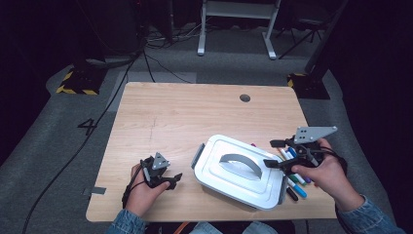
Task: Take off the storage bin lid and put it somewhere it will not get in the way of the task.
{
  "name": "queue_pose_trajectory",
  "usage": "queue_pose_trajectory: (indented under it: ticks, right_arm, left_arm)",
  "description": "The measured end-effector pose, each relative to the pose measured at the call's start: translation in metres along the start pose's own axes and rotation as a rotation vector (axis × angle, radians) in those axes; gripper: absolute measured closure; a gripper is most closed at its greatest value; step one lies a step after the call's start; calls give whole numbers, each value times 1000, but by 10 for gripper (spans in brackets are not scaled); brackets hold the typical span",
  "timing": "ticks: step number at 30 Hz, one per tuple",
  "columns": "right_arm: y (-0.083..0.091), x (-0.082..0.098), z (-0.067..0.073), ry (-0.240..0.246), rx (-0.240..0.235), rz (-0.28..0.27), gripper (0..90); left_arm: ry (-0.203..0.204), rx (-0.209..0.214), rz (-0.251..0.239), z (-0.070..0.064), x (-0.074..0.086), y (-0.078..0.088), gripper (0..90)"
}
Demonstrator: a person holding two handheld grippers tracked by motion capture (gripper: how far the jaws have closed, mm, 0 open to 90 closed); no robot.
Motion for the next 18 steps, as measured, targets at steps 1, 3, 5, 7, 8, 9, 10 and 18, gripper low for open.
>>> queue_pose_trajectory:
  ticks: [1, 3, 5, 7, 8, 9, 10, 18]
  right_arm:
    - [-3, -5, 7, 12, -28, -3, 310]
    - [-7, -9, 16, 25, -53, 5, 348]
    - [-13, -13, 26, 9, -99, 9, 397]
    - [-19, -14, 30, 27, -109, 21, 439]
    - [-22, -12, 32, 45, -109, 41, 460]
    - [-24, -12, 32, 58, -110, 50, 477]
    - [-28, -12, 33, 64, -112, 55, 502]
    - [-42, -9, 35, 114, -68, 119, 581]
  left_arm:
    - [-2, -4, 0, 1, 1, 0, 293]
    - [-6, -17, 7, 5, 4, 1, 293]
    - [-4, -24, 10, 6, 7, 0, 292]
    - [-19, -32, 14, 8, 9, 0, 289]
    - [-14, -29, 13, 7, 10, 0, 288]
    - [-21, -29, 16, 8, 10, 0, 286]
    - [-20, -30, 18, 8, 11, 0, 285]
    - [-34, -26, 23, 8, 13, -6, 270]
Point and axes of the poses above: each handheld gripper's, and its own axes: y roughly backward along the jaws, x roughly out of its underside, z roughly to its left, the point moved 9 cm from there along -y, roughly forward along the jaws, and after that the axes turned 10 degrees about y, right-handed, at the moved point
